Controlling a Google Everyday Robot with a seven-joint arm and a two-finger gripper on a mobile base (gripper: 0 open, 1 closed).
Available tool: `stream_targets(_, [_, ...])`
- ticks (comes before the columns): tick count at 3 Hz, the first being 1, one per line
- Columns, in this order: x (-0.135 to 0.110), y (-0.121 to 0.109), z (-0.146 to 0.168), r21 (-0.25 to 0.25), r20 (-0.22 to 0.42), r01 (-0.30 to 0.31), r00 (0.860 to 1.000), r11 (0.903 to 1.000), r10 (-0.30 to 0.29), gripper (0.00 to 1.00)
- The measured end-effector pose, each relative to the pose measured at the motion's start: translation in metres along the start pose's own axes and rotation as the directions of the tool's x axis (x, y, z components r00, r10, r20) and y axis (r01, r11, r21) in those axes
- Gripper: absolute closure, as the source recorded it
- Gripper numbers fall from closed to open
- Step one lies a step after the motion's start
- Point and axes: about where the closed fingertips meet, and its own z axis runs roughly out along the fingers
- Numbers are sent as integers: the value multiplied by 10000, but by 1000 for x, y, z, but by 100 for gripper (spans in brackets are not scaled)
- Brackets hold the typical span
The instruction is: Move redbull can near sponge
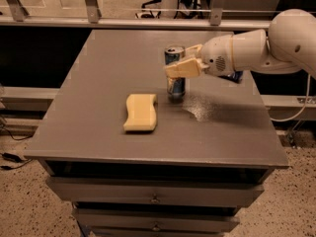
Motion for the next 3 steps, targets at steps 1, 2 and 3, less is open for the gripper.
stream_targets(1, [9, 17, -5, -375, 28, 29, 10000, 9993, -28, 100])
stream_targets(2, [13, 30, -1, -808, 257, 175, 9996, 9966, -155, 100])
stream_targets(3, [14, 42, 5, -1167, 612, 532, 9971, 9917, -463, 88])
